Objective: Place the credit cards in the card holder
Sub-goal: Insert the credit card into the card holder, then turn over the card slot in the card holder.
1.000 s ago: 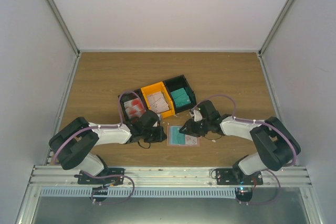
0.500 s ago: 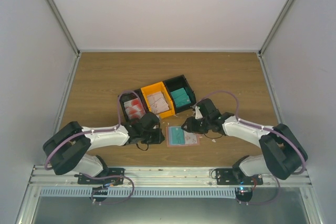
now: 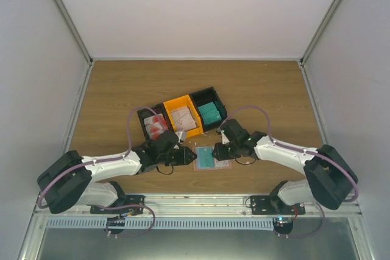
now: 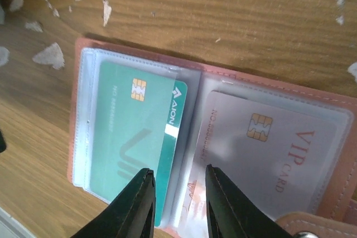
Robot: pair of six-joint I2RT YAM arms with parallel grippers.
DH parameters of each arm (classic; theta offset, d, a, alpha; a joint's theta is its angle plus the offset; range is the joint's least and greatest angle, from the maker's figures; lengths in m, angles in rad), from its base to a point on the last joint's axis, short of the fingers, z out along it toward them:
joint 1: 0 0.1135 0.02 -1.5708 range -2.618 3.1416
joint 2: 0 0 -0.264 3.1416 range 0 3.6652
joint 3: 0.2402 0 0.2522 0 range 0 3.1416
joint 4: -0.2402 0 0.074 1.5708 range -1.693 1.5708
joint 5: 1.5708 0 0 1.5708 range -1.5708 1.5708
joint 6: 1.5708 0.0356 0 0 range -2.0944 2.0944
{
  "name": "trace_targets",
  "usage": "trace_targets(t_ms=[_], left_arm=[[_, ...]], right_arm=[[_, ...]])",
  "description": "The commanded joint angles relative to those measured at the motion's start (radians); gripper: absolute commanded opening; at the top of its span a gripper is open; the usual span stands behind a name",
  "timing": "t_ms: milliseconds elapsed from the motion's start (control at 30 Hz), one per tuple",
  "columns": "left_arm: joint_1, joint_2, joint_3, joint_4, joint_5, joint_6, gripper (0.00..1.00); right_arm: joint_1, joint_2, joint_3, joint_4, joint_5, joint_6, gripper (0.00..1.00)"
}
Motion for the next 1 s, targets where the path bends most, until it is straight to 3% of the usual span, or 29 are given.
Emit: trace_targets(t_ms=[0,267,533,967], left_arm=[[-0.007,0.027,-0.004,0.157,0.053,-0.03,0.28],[-0.007,0.133,0.005,0.248,0.118,-0.05,0.19],[-0.007,0.219,0.026,0.245,0.13,-0.017,0.19],[-0.007,0.225,0.037,0.234,0.123,-0.006,0.22]], right_arm=[[0.027,0.053,0.033,-0.018,-0.003,-0.055,0.27],[0.048,0.096,0.024,-0.001,-0.01,-0.048,0.18],[0.047,0.15,0.01,0.0,-0.008,-0.072,0.12],[0.047,0.182,0.014,-0.019,0.034,-0.076,0.04]])
